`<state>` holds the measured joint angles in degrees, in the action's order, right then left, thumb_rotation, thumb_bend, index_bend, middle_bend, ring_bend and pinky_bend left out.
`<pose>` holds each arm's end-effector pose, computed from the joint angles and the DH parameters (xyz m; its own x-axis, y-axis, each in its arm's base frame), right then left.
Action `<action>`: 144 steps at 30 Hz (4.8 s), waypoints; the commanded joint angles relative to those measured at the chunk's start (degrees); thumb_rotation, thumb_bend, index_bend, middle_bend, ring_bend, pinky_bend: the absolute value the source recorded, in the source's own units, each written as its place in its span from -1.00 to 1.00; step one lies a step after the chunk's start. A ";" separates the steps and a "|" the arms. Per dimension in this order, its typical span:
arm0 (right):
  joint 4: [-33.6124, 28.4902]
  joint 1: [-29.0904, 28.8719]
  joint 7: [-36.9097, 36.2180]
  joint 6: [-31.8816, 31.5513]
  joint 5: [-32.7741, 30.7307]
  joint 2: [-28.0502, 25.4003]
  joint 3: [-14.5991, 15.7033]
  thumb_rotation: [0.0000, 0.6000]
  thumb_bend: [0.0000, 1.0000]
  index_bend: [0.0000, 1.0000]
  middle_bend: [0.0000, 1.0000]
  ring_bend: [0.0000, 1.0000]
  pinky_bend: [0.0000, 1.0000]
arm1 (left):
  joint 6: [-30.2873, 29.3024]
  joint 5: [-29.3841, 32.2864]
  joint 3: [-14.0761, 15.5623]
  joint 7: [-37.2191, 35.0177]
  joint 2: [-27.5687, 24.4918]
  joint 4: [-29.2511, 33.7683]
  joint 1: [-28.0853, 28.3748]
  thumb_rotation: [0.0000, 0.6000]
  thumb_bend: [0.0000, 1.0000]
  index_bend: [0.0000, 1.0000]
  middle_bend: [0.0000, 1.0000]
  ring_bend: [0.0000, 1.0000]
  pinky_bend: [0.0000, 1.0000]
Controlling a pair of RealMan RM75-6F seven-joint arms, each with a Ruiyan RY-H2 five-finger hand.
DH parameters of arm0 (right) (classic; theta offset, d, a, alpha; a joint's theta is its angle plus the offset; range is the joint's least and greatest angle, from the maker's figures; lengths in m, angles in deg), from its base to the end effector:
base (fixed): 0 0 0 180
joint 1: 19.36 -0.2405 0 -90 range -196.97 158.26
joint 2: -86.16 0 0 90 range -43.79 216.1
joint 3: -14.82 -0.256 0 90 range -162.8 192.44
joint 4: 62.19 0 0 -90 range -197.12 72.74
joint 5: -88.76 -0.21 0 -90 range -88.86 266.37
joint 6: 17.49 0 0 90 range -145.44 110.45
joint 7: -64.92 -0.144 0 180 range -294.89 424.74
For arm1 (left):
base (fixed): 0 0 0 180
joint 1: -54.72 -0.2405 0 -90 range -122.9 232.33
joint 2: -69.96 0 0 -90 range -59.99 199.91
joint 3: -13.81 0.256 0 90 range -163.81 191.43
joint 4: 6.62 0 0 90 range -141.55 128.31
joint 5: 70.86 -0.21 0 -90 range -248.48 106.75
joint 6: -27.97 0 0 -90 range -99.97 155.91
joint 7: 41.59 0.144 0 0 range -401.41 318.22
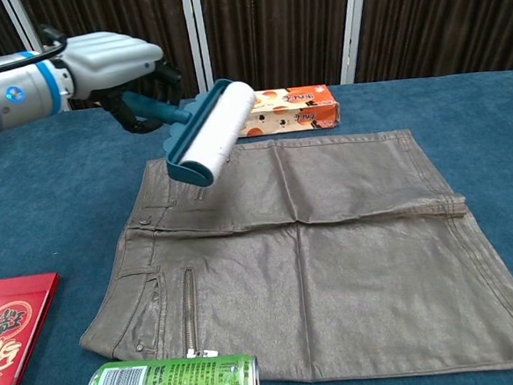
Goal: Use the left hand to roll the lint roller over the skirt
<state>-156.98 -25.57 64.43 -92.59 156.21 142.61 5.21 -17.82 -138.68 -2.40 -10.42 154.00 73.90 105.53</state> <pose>-0.3448 -0.2071 0.2119 0.3913 -0.0295 0.9198 -0.8823 0.2720 0.3841 -0.0983 0.3983 0.0166 0.7049 0.0231 0.7089 0.6083 -0.5338 -0.5874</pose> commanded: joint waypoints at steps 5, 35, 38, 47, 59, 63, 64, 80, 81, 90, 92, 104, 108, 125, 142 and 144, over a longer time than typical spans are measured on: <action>0.79 -0.18 -0.56 0.73 -1.14 -0.03 -0.33 1.00 -1.00 -1.00 -1.00 -1.00 -1.00 | 4.05 7.26 0.62 11.16 6.56 -0.65 8.22 1.00 0.48 0.04 0.01 -0.19 -0.13; 2.05 -0.03 -2.54 1.40 -1.69 -0.20 -0.49 1.00 -1.00 -1.00 -1.00 -1.00 -1.00 | 4.44 19.88 11.12 20.45 9.08 -5.65 14.16 1.00 0.42 0.07 0.03 -0.17 -0.10; 1.97 0.02 -2.09 0.96 -1.42 0.09 -0.40 1.00 -1.00 -1.00 -1.00 -1.00 -1.00 | 4.57 19.52 12.76 18.86 7.30 -6.58 12.76 1.00 0.43 0.08 0.03 -0.17 -0.11; 1.52 -0.26 -0.86 0.80 -1.25 0.51 -0.34 1.00 -1.00 -1.00 -1.00 -1.00 -1.00 | 5.20 16.39 17.36 14.94 3.23 -12.15 9.04 1.00 0.48 0.08 0.03 -0.17 -0.11; 1.21 -0.20 -0.52 -0.12 -1.39 0.71 -0.74 1.00 -1.00 -1.00 -1.00 -1.00 -1.00 | 3.69 9.98 17.39 10.80 1.77 -12.27 8.21 1.00 0.48 0.08 0.03 -0.17 -0.11; 1.40 0.08 -1.23 -0.44 -1.57 0.50 -0.96 1.00 -1.00 -1.00 -1.00 -1.00 -1.00 | 3.33 8.38 16.81 13.11 2.94 -11.45 9.90 1.00 0.48 0.09 0.03 -0.17 -0.11; 1.48 0.13 -1.41 -0.46 -1.58 0.46 -0.98 1.00 -1.00 -1.00 -1.00 -1.00 -1.00 | 3.35 8.32 16.60 13.67 3.33 -11.13 10.30 1.00 0.48 0.09 0.03 -0.17 -0.11; 2.77 0.79 -3.87 -0.25 -1.66 -0.16 -1.11 1.00 -1.00 -1.00 -1.00 -1.00 -1.00 | 2.98 13.55 12.77 26.47 14.82 -7.80 18.17 1.00 0.48 0.09 0.03 -0.17 -0.11; 2.79 0.79 -3.91 -0.22 -1.70 -0.18 -1.13 1.00 -1.00 -1.00 -1.00 -1.00 -1.00 | 3.00 13.90 12.73 27.09 15.21 -7.73 18.54 1.00 0.48 0.09 0.03 -0.17 -0.11; 2.60 0.59 -2.79 -0.20 -1.30 0.15 -0.88 1.00 -1.00 -1.00 -1.00 -1.00 -1.00 | 2.42 16.25 11.35 30.41 17.55 -6.77 21.69 1.00 0.48 0.09 0.03 -0.17 -0.10; 2.54 0.55 -2.56 -0.16 -1.36 0.21 -0.87 1.00 -1.00 -1.00 -1.00 -1.00 -1.00 | 2.45 16.83 11.45 31.27 17.79 -6.58 22.25 1.00 0.48 0.09 0.03 -0.17 -0.10; 2.36 0.62 -1.13 -0.70 -1.75 0.53 -0.91 1.00 -1.00 -1.00 -1.00 -1.00 -1.00 | 0.38 23.39 15.11 35.95 16.16 -6.76 21.91 1.00 0.50 0.09 0.03 -0.17 -0.10; 2.18 0.64 -0.93 -0.85 -1.73 0.52 -0.96 1.00 -1.00 -1.00 -1.00 -1.00 -1.00 | 0.13 24.45 16.67 34.04 13.61 -7.02 20.02 1.00 0.50 0.09 0.03 -0.17 -0.10; 0.98 0.23 1.13 -1.23 -1.91 0.85 -1.16 1.00 -1.00 -1.00 -1.00 -1.00 -1.00 | 1.88 20.57 22.51 24.42 5.32 -12.90 12.81 1.00 0.50 0.09 0.03 -0.17 -0.10; 1.20 0.48 -0.62 -1.07 -2.21 0.25 -1.52 1.00 -1.00 -1.00 -1.00 -1.00 -1.00 | 1.31 16.64 18.92 27.13 9.92 -7.91 16.61 1.00 0.50 0.09 0.03 -0.17 -0.10; 1.33 0.66 -1.10 -1.16 -2.24 0.08 -1.57 1.00 -1.00 -1.00 -1.00 -1.00 -1.00 | 1.00 17.13 18.21 28.98 10.99 -6.85 17.75 1.00 0.50 0.09 0.03 -0.17 -0.10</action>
<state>-155.72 -24.99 63.47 -93.70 153.98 142.77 3.67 -16.47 -121.87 16.55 17.20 164.00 66.06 122.26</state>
